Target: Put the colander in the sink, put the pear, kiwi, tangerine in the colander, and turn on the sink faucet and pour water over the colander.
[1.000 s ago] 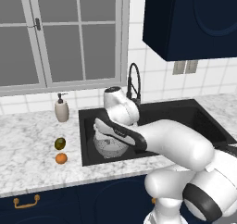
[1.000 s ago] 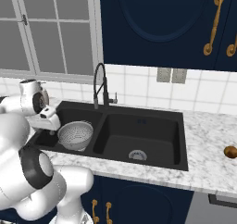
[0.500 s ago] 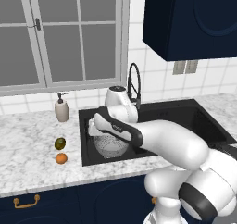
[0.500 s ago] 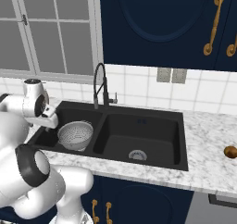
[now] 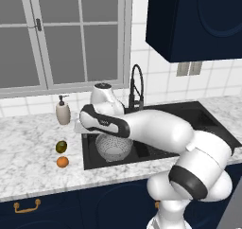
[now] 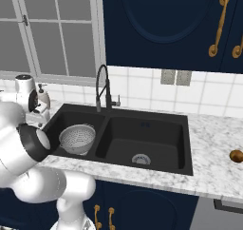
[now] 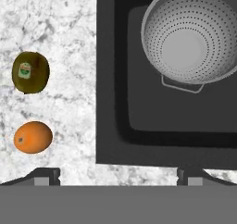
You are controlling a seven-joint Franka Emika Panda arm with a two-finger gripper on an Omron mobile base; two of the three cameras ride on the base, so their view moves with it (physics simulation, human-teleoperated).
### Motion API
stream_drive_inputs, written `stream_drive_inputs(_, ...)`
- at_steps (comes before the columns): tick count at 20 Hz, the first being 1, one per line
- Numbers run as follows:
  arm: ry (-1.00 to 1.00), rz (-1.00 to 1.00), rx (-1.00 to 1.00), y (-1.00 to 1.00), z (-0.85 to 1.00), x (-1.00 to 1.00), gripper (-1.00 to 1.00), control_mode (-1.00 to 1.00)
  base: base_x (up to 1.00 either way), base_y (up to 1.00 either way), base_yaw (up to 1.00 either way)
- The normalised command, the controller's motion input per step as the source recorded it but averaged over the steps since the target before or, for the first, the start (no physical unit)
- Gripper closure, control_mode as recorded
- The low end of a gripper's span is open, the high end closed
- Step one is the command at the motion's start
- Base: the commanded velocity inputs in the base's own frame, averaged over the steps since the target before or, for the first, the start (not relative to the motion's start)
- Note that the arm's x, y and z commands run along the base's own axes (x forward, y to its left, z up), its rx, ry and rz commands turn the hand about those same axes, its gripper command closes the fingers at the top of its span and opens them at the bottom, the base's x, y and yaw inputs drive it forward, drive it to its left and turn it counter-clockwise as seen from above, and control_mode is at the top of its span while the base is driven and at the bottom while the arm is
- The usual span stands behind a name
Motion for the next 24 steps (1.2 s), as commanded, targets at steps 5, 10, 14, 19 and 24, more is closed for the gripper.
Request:
stream_drive_inputs(5,-0.02,0.00,0.00,0.66,-0.01,0.39,-1.00,-1.00,0.00,0.00,0.00)
stream_drive_inputs(10,0.00,0.00,0.00,0.50,-0.18,0.37,-1.00,-1.00,0.00,0.00,0.00)
stream_drive_inputs(14,0.00,0.00,0.00,0.48,-0.39,0.19,-1.00,-1.00,0.00,0.00,0.00)
stream_drive_inputs(19,0.00,0.00,0.02,0.35,-0.22,0.20,-1.00,-1.00,0.00,0.00,0.00)
stream_drive_inputs(24,0.00,0.00,0.00,0.18,-0.19,0.15,-1.00,-1.00,0.00,0.00,0.00)
